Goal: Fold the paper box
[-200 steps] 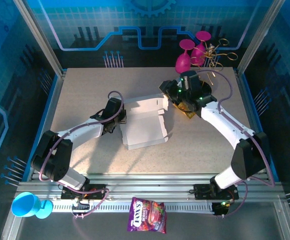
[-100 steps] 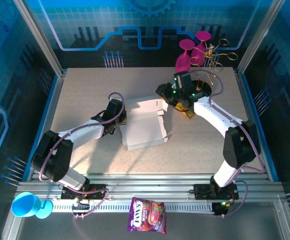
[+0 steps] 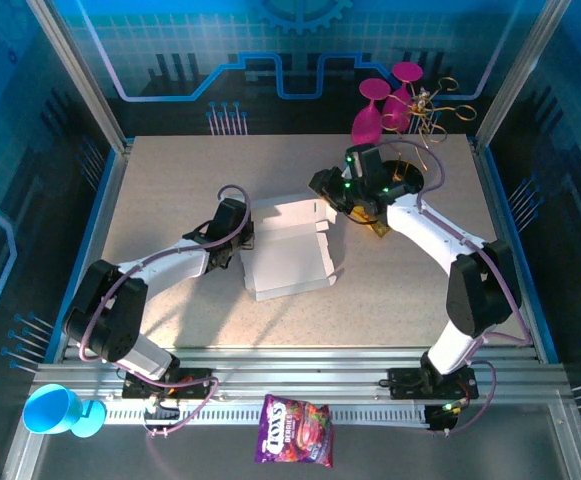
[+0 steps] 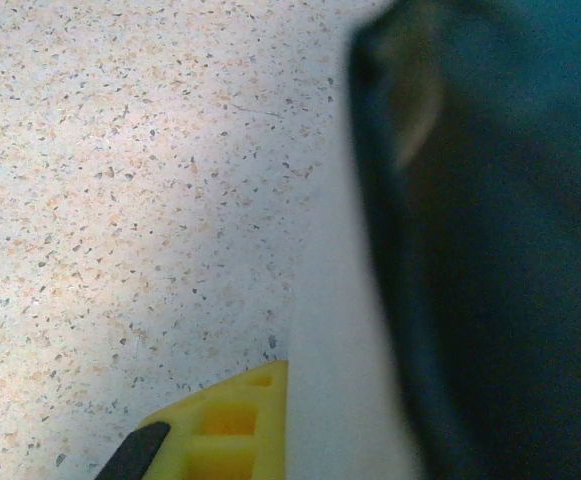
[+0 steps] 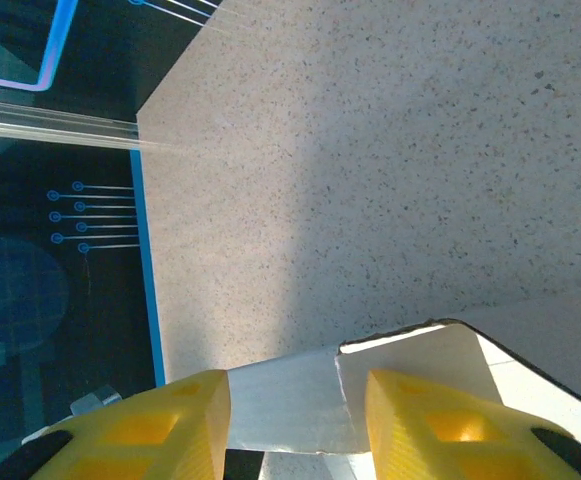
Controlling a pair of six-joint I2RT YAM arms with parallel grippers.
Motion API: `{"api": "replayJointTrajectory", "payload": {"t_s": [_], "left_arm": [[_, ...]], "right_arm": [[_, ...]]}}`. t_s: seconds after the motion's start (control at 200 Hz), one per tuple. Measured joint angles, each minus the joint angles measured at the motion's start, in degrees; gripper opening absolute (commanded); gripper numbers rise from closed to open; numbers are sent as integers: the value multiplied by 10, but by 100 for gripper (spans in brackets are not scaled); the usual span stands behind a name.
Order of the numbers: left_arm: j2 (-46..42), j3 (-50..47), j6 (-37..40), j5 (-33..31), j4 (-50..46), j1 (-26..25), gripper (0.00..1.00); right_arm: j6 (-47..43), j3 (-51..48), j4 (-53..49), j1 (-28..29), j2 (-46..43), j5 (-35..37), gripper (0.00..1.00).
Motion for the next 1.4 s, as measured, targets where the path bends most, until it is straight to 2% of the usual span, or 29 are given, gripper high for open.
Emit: {"api": "replayJointTrajectory", "payload": {"t_s": [0.37, 0.73, 1.076, 1.161, 1.366, 1.401], "left_arm": [[2, 0, 0, 0, 0, -1, 0], [9, 6, 0, 0, 0, -1, 0], [15, 13, 0, 0, 0, -1, 0], [15, 13, 0, 1, 0, -1, 0], [16, 24, -3, 0, -7, -1, 0], [16, 24, -5, 0, -8, -1, 0]], "right_arm": [[-36, -1, -17, -21, 2, -3, 43], [-38, 3, -15, -16, 31, -31, 42], [10, 4, 25, -10, 31, -45, 15], [30, 2, 44, -10, 31, -49, 0], [112, -46, 131, -11, 19, -47, 0], [127, -57, 148, -12, 15, -47, 15]]}}
